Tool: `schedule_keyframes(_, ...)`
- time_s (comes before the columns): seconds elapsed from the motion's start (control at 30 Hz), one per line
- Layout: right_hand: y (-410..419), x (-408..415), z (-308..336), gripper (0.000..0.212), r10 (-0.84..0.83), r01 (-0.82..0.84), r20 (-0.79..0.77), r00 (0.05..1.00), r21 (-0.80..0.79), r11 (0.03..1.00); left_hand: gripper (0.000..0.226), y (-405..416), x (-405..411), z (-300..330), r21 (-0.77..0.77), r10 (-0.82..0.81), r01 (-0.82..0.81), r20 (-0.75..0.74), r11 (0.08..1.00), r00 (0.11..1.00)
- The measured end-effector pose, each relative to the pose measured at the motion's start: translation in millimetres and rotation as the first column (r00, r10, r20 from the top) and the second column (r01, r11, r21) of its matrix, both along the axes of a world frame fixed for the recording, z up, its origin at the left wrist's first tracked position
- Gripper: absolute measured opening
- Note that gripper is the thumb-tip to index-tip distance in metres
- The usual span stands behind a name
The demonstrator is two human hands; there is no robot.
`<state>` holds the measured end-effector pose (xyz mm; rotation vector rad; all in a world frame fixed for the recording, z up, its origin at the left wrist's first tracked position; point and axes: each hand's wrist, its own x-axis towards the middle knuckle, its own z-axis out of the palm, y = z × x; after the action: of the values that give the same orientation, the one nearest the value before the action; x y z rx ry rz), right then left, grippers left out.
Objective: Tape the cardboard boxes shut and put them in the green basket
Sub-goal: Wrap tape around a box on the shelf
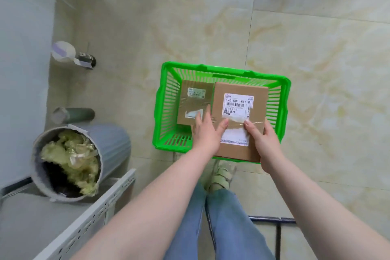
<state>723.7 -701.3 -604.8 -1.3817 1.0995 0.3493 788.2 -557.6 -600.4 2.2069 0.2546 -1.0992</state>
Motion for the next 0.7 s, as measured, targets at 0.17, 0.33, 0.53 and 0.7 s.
schedule_keyframes(0.17, -10, 11, -128, 0.049, -0.036, 0.035, -0.007, 0.999, -0.028, 0.999, 0.101, -11, 16, -130, 0.269, -0.190, 0.168, 0.059, 0.948, 0.980)
schedule_keyframes(0.33, -14, 17, -217, 0.059, -0.032, 0.031, -0.033, 0.999, -0.046, 0.998, 0.124, -9, 27, -215, 0.442, -0.160, 0.118, 0.060, 0.889, 0.985)
schedule_keyframes(0.53, -13, 28, -264, 0.057, 0.063, -0.063, 0.003, 0.998, -0.095, 0.994, 0.126, -17, 19, -257, 0.499, -0.107, -0.004, 0.195, 0.867, 0.975)
schedule_keyframes(0.7, -21, 29, -268, 0.059, 0.127, -0.130, -0.053, 0.991, -0.060, 0.990, 0.127, -19, 20, -262, 0.488, -0.102, 0.001, 0.180, 0.873, 0.978)
